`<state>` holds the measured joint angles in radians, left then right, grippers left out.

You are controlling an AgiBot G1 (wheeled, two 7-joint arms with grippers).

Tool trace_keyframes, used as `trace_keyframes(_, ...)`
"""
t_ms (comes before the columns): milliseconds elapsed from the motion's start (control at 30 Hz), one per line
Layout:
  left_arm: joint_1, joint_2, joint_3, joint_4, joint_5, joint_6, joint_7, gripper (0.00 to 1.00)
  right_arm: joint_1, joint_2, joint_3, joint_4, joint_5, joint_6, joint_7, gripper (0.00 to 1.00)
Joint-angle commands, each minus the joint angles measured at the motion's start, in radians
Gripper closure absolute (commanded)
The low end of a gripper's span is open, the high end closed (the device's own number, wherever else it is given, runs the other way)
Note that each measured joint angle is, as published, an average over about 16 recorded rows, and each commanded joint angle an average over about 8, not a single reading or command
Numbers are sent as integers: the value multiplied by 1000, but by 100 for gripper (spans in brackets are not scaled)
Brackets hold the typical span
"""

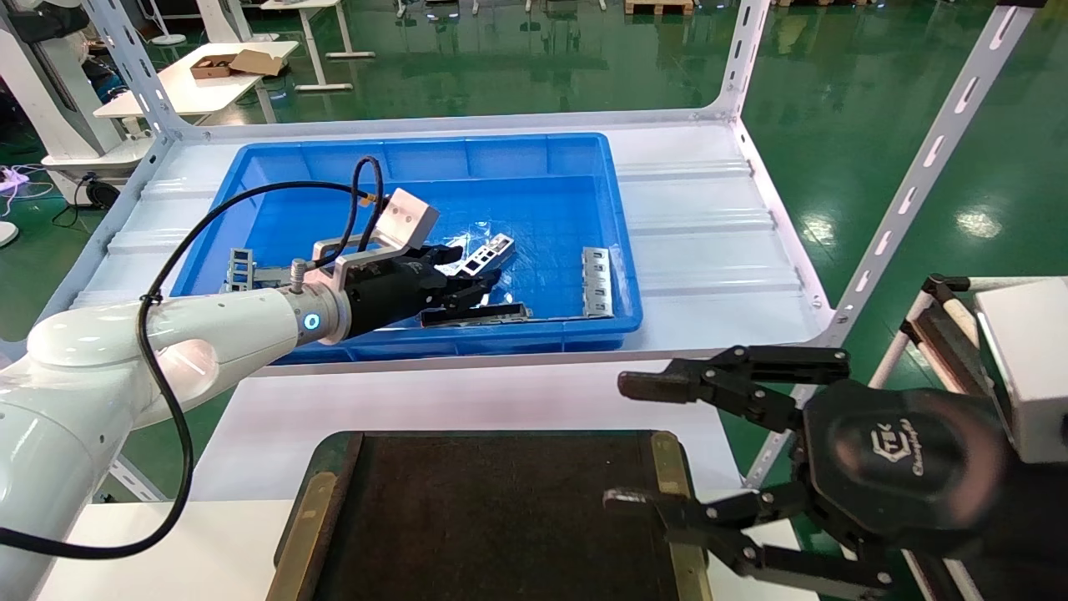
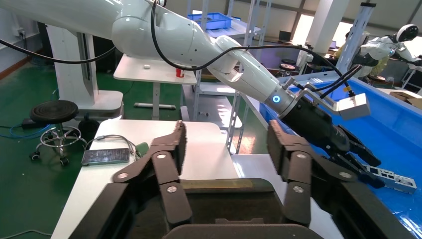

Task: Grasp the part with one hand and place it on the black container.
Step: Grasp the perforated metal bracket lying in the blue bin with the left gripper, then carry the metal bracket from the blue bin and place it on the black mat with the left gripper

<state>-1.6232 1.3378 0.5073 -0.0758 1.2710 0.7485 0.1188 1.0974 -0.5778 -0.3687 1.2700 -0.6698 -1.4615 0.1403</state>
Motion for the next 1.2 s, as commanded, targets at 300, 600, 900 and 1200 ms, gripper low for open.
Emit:
trace_keyframes(300,-4,-3,-2,30,-7,0,16,100,0,0,0,0,0,0,0,100)
trace_keyframes(600,-16,-8,-16,34,-32,33,6,100,0,0,0,0,0,0,0,100)
trace_keyframes(900,-58,-58,-51,4,-88,249,-7,100,0,0,0,0,0,0,0,100)
trace_keyframes(1200,-44,-128,-70,-44,-129,564,-32,100,0,0,0,0,0,0,0,100)
